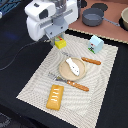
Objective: Interact with the objects in diverse but meaningful ways.
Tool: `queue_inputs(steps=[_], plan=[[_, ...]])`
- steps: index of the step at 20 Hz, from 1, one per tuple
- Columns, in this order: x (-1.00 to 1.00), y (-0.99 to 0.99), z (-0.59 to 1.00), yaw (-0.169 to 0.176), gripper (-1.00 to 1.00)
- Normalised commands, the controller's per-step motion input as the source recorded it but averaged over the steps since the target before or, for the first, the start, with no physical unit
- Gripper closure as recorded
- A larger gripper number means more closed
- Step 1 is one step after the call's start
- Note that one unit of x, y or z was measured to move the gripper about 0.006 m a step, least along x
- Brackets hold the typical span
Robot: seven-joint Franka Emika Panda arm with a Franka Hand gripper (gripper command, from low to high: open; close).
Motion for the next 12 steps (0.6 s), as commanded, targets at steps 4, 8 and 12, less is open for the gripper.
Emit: queue_inputs(steps=[4,8,12], plan=[[0.03,-0.98,0.0,0.0,1.0],[0.09,-0.97,0.0,0.0,1.0],[0.19,-0.92,0.01,-0.003,1.0]])
